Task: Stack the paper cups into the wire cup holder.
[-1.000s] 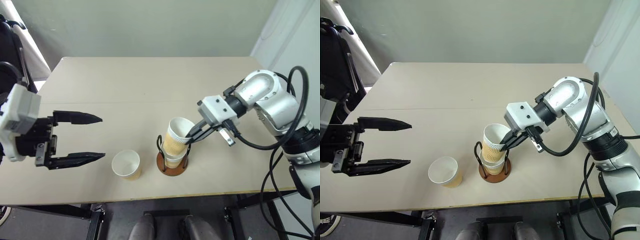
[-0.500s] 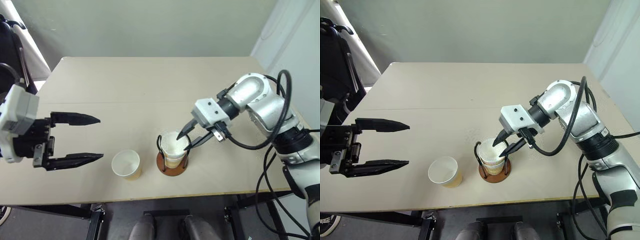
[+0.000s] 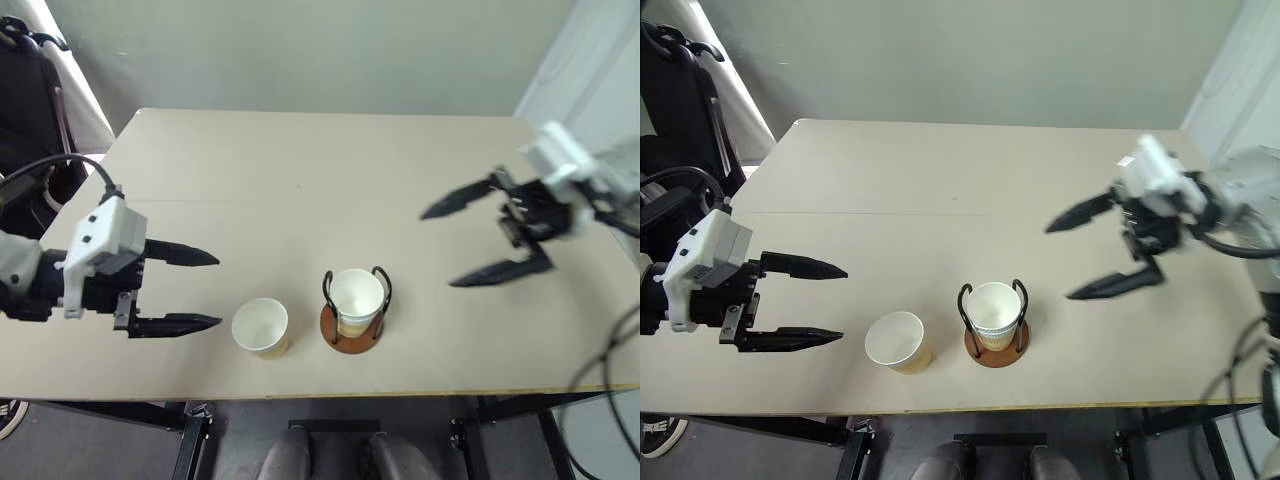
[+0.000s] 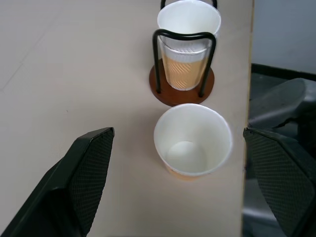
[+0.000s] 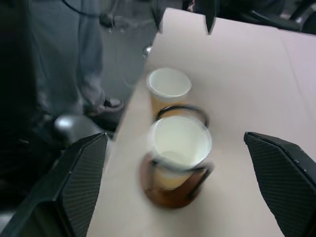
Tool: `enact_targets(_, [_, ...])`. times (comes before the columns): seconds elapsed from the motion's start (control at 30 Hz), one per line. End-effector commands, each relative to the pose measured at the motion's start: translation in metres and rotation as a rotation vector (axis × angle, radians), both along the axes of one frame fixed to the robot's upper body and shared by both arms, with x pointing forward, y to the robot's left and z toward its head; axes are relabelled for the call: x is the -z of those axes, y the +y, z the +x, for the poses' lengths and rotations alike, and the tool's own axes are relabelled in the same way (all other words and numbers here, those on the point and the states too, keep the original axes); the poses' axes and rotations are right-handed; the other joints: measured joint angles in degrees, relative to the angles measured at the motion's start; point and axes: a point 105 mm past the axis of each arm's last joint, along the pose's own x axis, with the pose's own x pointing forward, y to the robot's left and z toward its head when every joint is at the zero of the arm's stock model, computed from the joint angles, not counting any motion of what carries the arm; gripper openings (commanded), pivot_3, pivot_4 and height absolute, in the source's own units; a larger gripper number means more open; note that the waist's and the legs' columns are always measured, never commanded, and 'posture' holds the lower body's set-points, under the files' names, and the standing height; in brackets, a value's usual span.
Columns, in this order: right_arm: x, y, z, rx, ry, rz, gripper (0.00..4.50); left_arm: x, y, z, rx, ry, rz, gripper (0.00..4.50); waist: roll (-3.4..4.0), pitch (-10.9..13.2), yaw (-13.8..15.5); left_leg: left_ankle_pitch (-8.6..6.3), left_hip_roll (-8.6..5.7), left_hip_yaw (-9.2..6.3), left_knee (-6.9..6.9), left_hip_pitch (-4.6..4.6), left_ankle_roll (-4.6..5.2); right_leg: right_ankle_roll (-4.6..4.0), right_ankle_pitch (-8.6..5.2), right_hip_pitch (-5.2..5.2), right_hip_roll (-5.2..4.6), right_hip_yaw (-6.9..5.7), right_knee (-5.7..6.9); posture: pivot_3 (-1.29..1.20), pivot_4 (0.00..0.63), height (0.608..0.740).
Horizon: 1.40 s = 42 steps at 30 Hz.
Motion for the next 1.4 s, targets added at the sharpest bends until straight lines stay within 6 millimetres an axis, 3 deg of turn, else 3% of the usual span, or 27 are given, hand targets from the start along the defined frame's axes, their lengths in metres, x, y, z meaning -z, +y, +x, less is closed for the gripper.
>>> enact_targets(0.03, [-0.009, -0.006, -0.017, 0.048, -0.023, 0.034, 4.48, 0.009, -0.001, 0.014, 0.001, -0.009, 0.039, 4.5, 0.02, 0.0, -0.4, 0.01, -0.01, 0.0, -0.05, 0.02, -0.02, 0.01, 0.0, -0.01, 0.01, 0.01, 0.05, 0.0, 0.15, 0.74])
enact_targets(0.37, [-0.002, 0.001, -0.037, 0.155, -0.024, 0.072, 4.48, 0.048, -0.015, 0.04, 0.044, 0.07, 0.127, 4.5, 0.03, 0.0, -1.0, 0.07, 0.14, -0.11, 0.07, 0.04, -0.06, 0.39, -0.04, 0.05, 0.39, 0.14, 0.11, 0.0, 0.15, 0.74])
enact_targets(0.47, [0.0, 0.001, -0.043, 0.175, -0.02, 0.062, 4.48, 0.05, -0.015, 0.045, 0.057, 0.075, 0.132, 4.5, 0.03, 0.0, -0.9, 0.01, 0.09, -0.14, 0.22, -0.04, 0.04, 0.54, -0.09, 0.07, 0.38, 0.18, 0.09, 0.0, 0.15, 0.74])
enact_targets(0.6, [0.005, -0.004, -0.049, 0.224, -0.018, 0.034, 4.5, 0.05, -0.018, 0.048, 0.087, 0.087, 0.121, 3.56, 0.01, 0.0, -0.6, -0.05, 0.05, -0.17, 0.33, -0.11, 0.14, 0.65, -0.12, 0.11, 0.37, 0.21, 0.01, 0.0, 0.15, 0.74])
enact_targets(0.9, [0.005, -0.016, -0.049, 0.331, -0.051, 0.017, 4.5, 0.05, -0.027, 0.057, 0.121, 0.095, 0.107, 0.19, 0.01, 0.0, -0.5, -0.19, -0.03, -0.22, 0.75, -0.1, 0.36, 0.95, -0.14, 0.33, 0.35, 0.26, 0.0, 0.0, 0.15, 0.74])
enact_targets(1.4, [0.005, -0.018, -0.049, 0.346, -0.064, 0.012, 4.5, 0.047, -0.033, 0.053, 0.158, 0.112, 0.102, 0.09, 0.01, 0.0, -0.5, -0.25, -0.1, -0.24, 0.83, -0.09, 0.47, 1.15, -0.14, 0.46, 0.35, 0.3, -0.13, 0.0, 0.15, 0.74])
